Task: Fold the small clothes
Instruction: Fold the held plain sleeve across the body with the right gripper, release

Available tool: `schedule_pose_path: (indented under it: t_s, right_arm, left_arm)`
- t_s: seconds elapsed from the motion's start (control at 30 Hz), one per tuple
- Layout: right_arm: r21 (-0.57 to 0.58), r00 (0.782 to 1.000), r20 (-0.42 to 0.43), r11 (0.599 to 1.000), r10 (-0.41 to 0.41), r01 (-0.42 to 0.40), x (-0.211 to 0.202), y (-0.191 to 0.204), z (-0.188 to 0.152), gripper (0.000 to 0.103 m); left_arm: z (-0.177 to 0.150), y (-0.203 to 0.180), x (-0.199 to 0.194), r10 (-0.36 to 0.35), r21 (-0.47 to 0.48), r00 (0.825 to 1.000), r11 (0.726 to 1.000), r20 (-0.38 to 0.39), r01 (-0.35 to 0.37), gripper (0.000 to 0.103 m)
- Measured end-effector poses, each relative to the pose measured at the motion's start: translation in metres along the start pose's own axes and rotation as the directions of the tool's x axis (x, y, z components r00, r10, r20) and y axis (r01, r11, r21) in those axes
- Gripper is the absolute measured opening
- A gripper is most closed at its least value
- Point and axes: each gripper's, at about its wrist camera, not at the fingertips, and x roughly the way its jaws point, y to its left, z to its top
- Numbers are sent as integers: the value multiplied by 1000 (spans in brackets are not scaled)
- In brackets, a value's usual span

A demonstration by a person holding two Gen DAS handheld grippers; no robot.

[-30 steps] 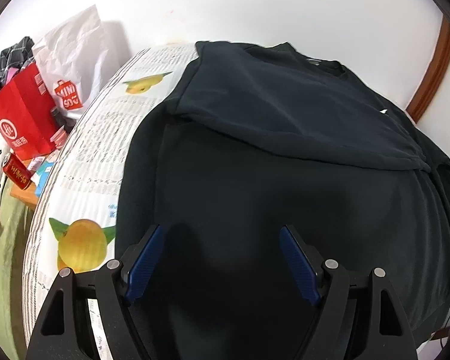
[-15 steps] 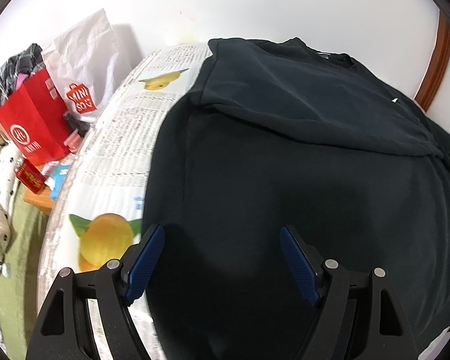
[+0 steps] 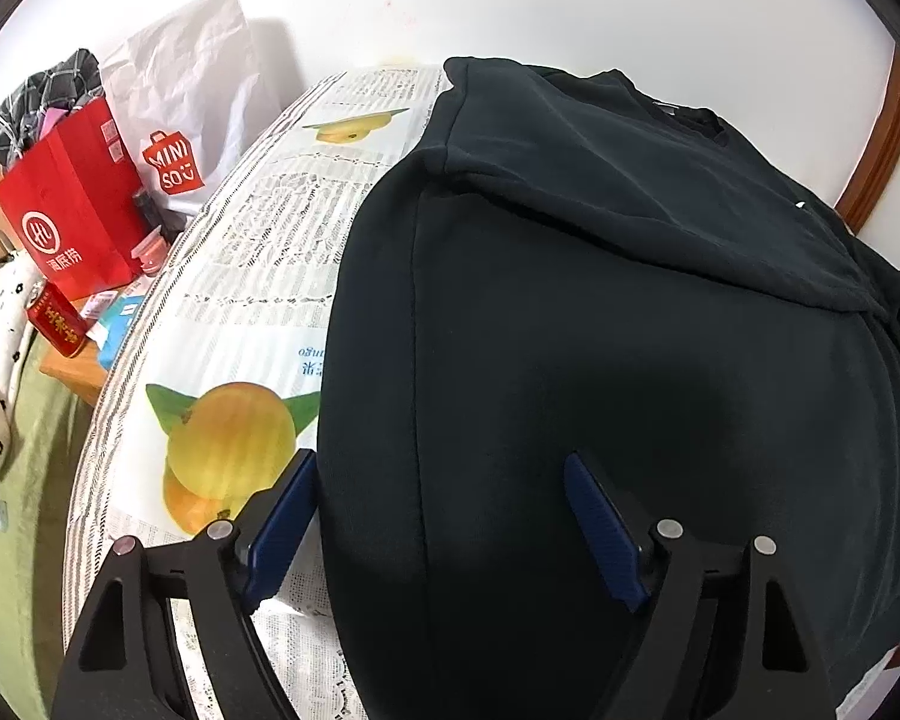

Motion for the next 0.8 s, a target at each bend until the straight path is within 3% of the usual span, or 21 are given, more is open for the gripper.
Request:
schedule_pose_path:
  t_s: [0.27, 0.37, 0.5, 0.53, 0.57, 0.63, 0.73, 0.8]
  right_arm:
    - [-85, 986, -9, 983, 164, -164, 26, 117, 2, 8]
    - [-130, 983, -38, 974, 182, -186, 35, 147, -8, 9]
    - [-171, 978, -138, 969, 156, -179, 64, 169, -33, 13]
    - [-163, 973, -176, 970, 151, -180, 72, 170, -38, 22]
    - [-150, 967, -206, 972, 149, -181, 76, 169, -40, 40]
    - [-126, 962, -228, 976, 147, -179, 86, 163, -45, 59]
    - [-96, 951, -262, 976, 164, -194, 75, 144, -54, 75]
    - [-95, 946, -274, 973, 176, -208, 65, 133, -60, 77]
  left_arm:
    - [-2, -1, 0, -12, 15, 1000, 1000, 12, 12, 83]
    - [-2, -1, 0, -10, 18, 1000, 1000, 14, 9, 84]
    - [-4, -3, -1, -11, 19, 1000, 1000, 18, 11, 84]
    - [-4, -3, -1, -11, 18, 1000, 1000, 16, 11, 84]
    - [-4, -3, -1, -11, 17, 1000, 1000, 14, 11, 84]
    - [-5, -3, -2, -13, 13, 1000, 1000, 10, 13, 84]
    - [-8, -1, -5, -23, 9, 1000, 1000, 10, 23, 84]
    - [-10, -1, -8, -34, 6, 999, 999, 10, 34, 84]
